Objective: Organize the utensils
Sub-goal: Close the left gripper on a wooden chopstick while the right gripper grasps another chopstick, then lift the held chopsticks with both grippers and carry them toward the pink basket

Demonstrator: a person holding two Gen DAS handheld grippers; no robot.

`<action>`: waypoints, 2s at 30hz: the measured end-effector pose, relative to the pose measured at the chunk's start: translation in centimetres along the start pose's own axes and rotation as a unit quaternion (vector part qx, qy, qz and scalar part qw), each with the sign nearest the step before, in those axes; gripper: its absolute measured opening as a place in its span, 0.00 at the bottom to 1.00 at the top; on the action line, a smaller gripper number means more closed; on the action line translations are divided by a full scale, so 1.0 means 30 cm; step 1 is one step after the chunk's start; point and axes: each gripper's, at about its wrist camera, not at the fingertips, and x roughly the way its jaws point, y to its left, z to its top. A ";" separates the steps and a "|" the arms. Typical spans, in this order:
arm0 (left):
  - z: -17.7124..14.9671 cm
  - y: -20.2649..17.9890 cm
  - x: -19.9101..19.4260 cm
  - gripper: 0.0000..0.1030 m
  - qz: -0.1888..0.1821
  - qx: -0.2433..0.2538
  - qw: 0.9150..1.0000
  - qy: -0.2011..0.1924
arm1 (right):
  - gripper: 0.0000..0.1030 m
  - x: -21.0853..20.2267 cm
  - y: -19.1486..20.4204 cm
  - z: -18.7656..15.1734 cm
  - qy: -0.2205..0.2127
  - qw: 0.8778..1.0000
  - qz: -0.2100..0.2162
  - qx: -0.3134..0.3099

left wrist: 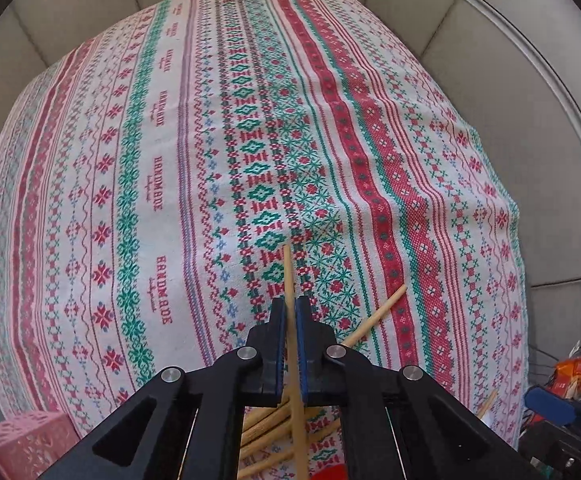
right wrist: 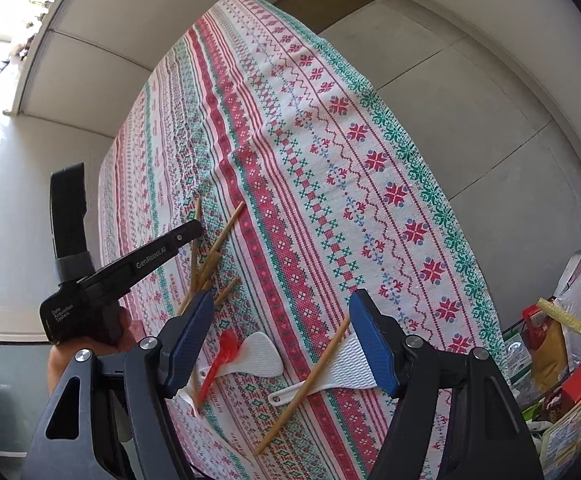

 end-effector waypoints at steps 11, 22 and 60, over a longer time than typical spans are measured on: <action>-0.119 0.089 -0.352 0.05 -0.032 -0.032 0.994 -0.100 | 0.46 0.100 0.017 0.048 0.023 0.999 0.042 0.012; -0.378 0.221 -0.647 0.05 -0.074 -0.041 0.970 -0.228 | 0.27 0.322 0.148 0.141 0.051 0.998 0.017 0.016; -0.575 0.438 -0.787 0.05 -0.054 -0.078 0.948 -0.304 | 0.43 0.385 0.324 0.143 -0.007 0.996 -0.085 -0.017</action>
